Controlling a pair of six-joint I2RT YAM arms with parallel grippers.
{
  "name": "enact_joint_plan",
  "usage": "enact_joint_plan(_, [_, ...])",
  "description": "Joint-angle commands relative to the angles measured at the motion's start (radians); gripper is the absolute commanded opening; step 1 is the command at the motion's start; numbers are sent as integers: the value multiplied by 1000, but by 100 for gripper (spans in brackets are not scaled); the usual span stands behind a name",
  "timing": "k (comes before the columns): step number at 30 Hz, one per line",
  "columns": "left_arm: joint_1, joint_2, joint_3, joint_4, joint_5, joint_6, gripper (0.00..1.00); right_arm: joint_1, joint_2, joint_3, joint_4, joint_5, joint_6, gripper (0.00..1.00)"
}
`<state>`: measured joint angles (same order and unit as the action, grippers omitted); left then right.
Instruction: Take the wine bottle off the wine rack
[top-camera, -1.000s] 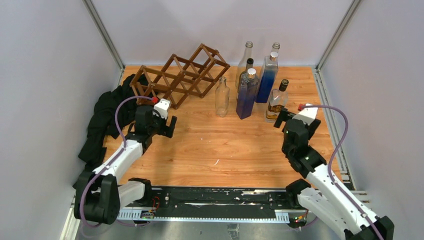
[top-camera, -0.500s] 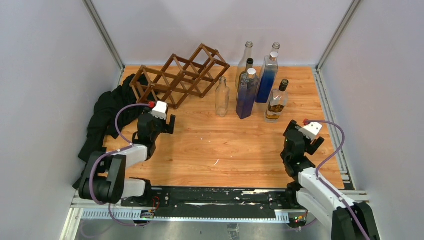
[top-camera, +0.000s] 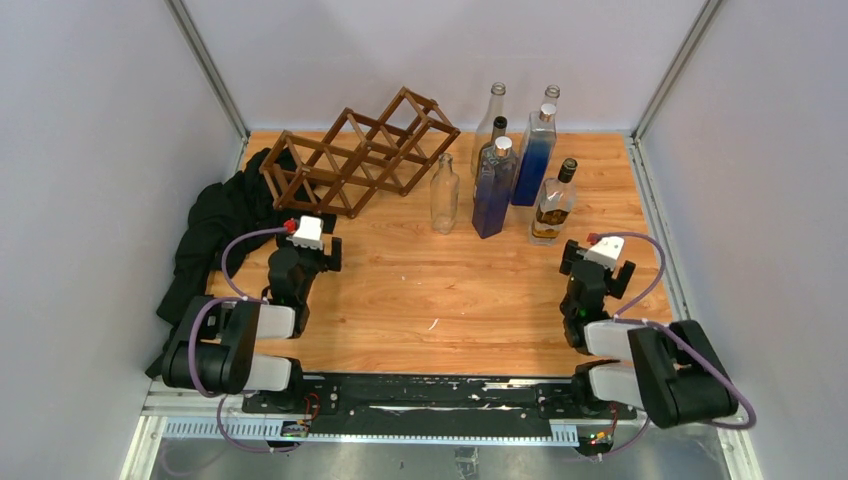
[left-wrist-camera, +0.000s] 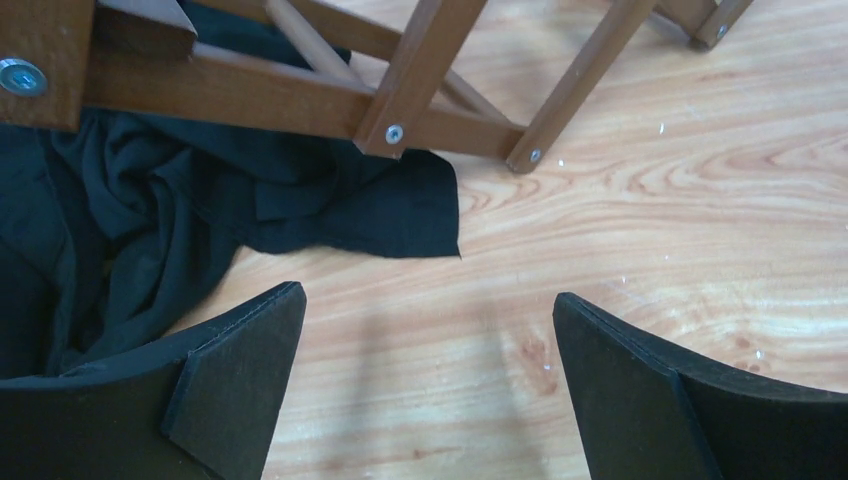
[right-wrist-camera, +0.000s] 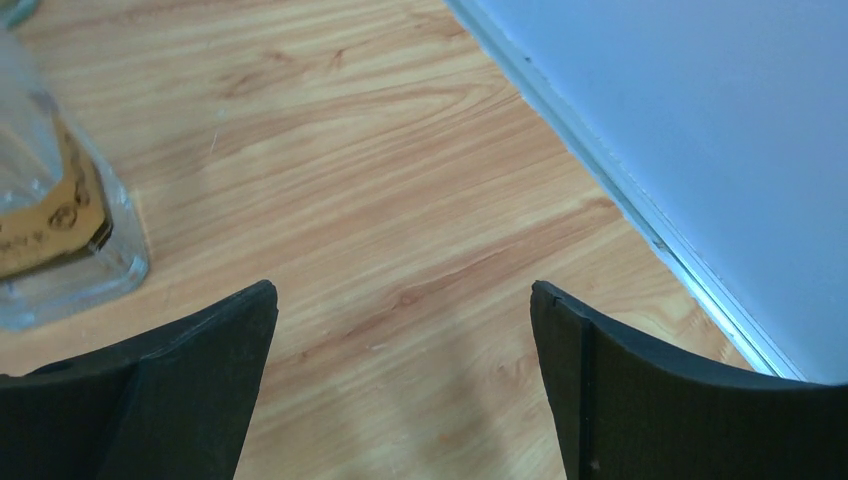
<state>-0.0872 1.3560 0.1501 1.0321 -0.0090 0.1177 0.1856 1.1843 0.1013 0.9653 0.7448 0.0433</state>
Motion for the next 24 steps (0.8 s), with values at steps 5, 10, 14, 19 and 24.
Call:
enact_joint_plan(5, [14, 9, 24, 74, -19, -15, 100, -20, 258, 10, 354, -364, -223, 100])
enact_joint_plan(10, [13, 11, 42, 40, -94, -45, 100, -64, 225, 120, 73, -343, -139, 100])
enact_joint_plan(14, [13, 11, 45, 35, -113, -53, 100, -71, 230, 114, 91, -349, -140, 100])
enact_joint_plan(19, [12, 14, 49, 30, -118, -56, 100, -70, 230, 115, 92, -349, -139, 100])
enact_joint_plan(24, [12, 13, 50, 29, -118, -55, 100, -69, 230, 115, 92, -349, -138, 100])
